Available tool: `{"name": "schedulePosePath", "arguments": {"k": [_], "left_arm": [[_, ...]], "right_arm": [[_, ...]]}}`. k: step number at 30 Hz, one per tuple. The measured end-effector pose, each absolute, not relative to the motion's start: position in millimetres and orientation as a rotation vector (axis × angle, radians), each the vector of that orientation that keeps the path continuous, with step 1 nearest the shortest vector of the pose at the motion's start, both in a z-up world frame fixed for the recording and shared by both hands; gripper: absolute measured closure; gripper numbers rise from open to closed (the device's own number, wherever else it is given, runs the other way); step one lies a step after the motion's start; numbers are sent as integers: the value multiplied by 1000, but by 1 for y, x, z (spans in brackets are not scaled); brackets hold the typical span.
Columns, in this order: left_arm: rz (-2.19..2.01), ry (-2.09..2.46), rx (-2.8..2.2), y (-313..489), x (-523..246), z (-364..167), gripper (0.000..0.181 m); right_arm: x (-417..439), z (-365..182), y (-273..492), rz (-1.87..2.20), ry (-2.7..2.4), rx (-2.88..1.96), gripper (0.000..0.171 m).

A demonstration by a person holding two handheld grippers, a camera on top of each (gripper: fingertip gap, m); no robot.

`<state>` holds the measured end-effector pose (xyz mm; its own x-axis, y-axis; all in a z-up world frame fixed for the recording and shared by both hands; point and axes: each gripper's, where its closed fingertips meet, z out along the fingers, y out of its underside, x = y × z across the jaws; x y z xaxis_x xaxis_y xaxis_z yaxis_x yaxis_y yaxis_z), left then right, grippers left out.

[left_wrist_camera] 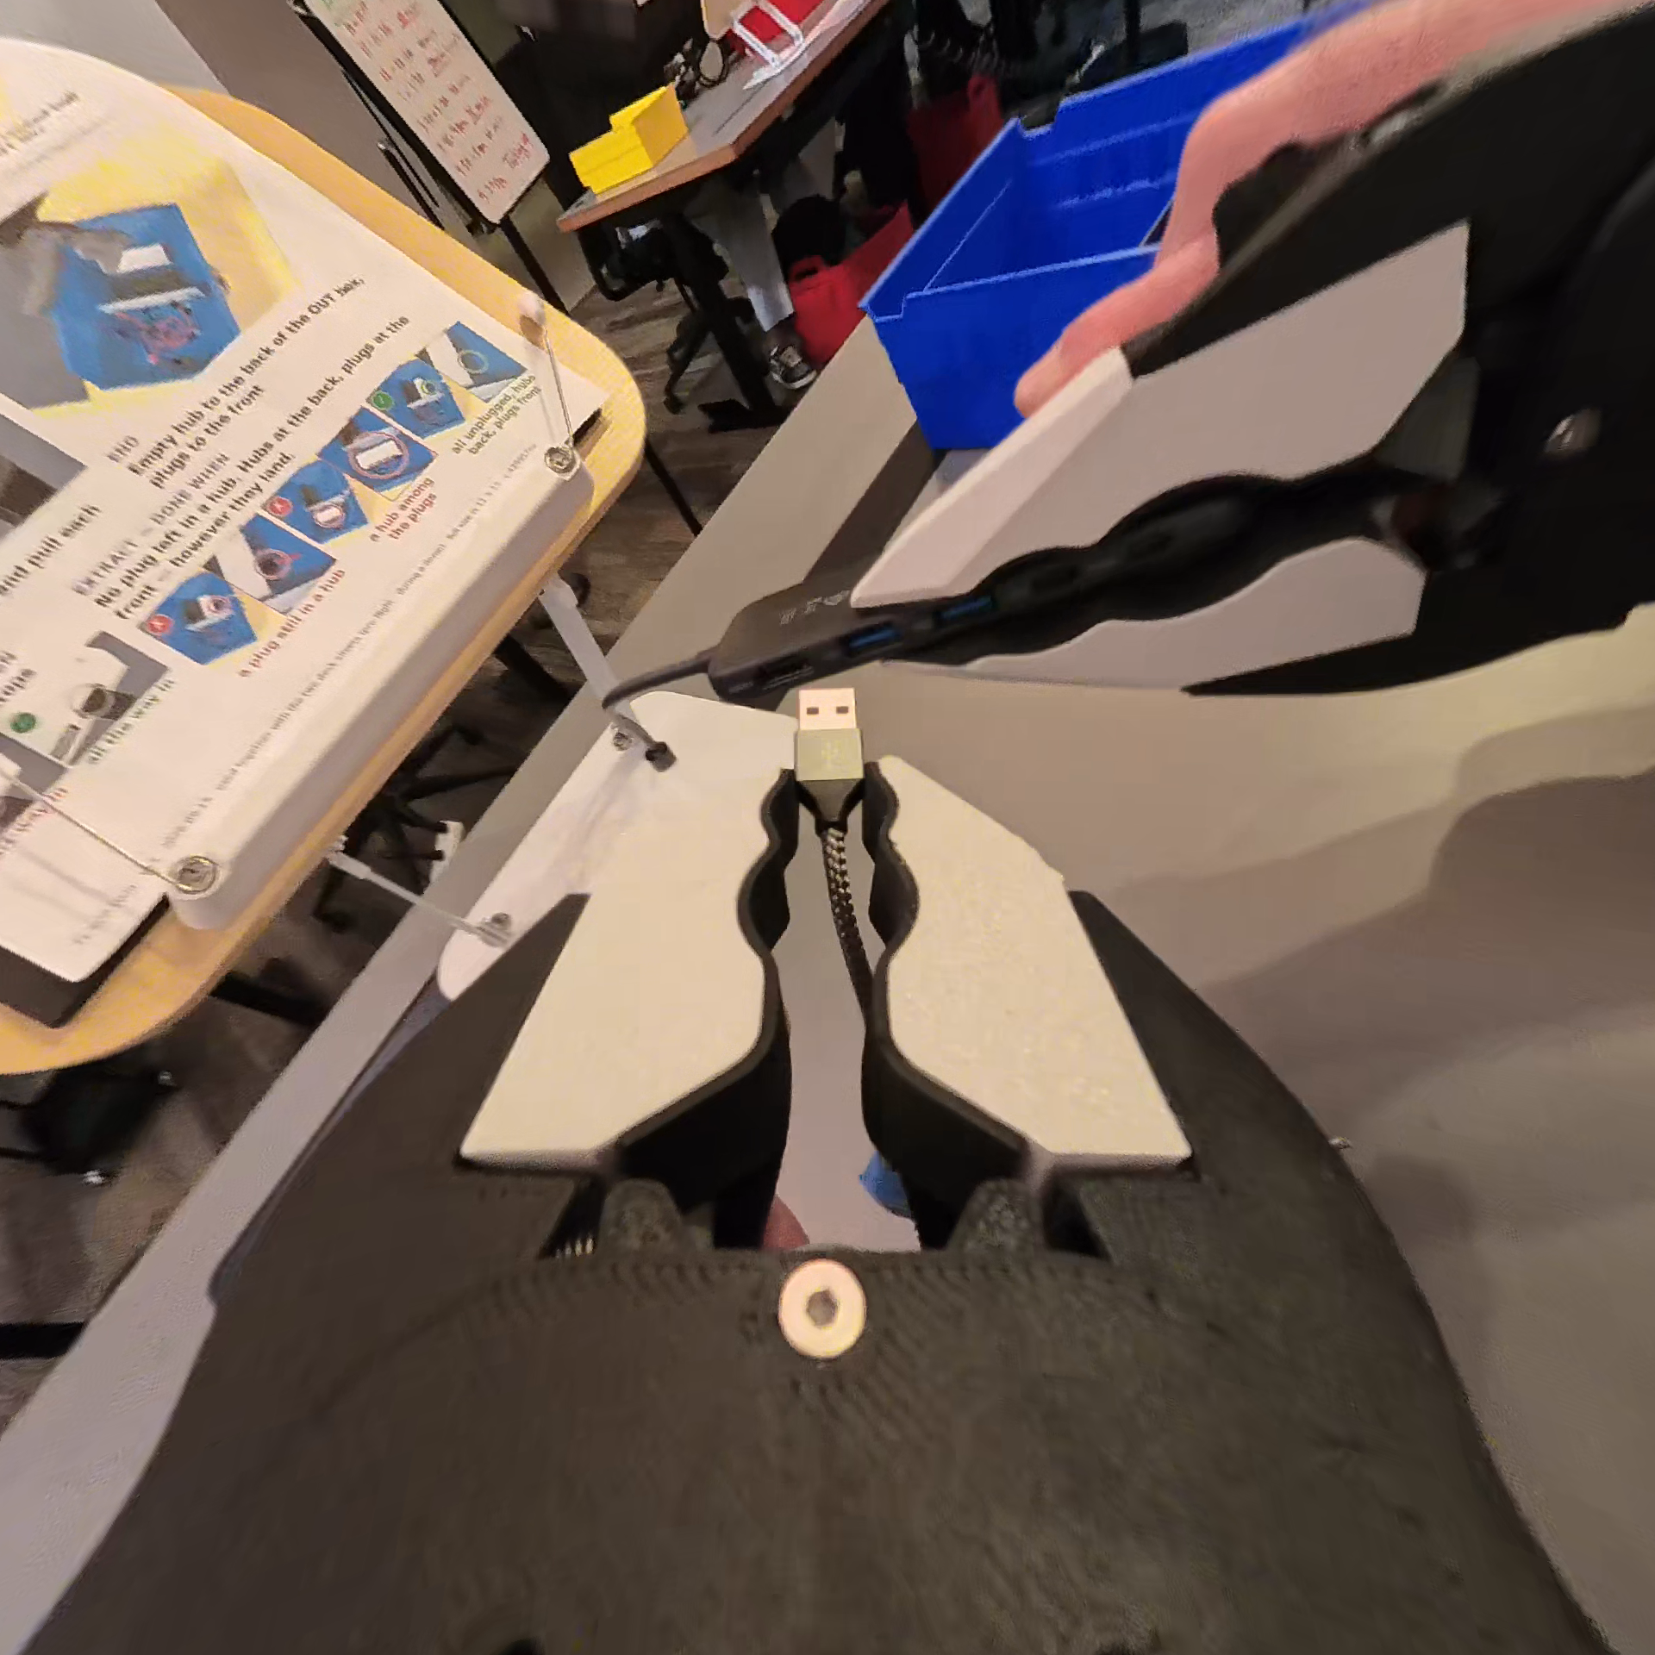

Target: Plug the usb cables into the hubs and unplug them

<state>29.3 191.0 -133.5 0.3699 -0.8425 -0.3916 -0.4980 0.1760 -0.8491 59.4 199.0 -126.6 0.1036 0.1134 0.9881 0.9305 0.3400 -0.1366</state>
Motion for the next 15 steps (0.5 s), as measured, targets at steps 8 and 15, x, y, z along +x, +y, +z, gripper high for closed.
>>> {"name": "schedulePosePath", "arguments": {"k": [8,15], "left_arm": [[-497,1244,-1558,186,37,-140,167],[-570,1218,-1619,185,37,-143,167]], "right_arm": [[52,-130,198,-873,-1346,-1016,162],[51,-131,198,-919,-1354,-992,162]]}}
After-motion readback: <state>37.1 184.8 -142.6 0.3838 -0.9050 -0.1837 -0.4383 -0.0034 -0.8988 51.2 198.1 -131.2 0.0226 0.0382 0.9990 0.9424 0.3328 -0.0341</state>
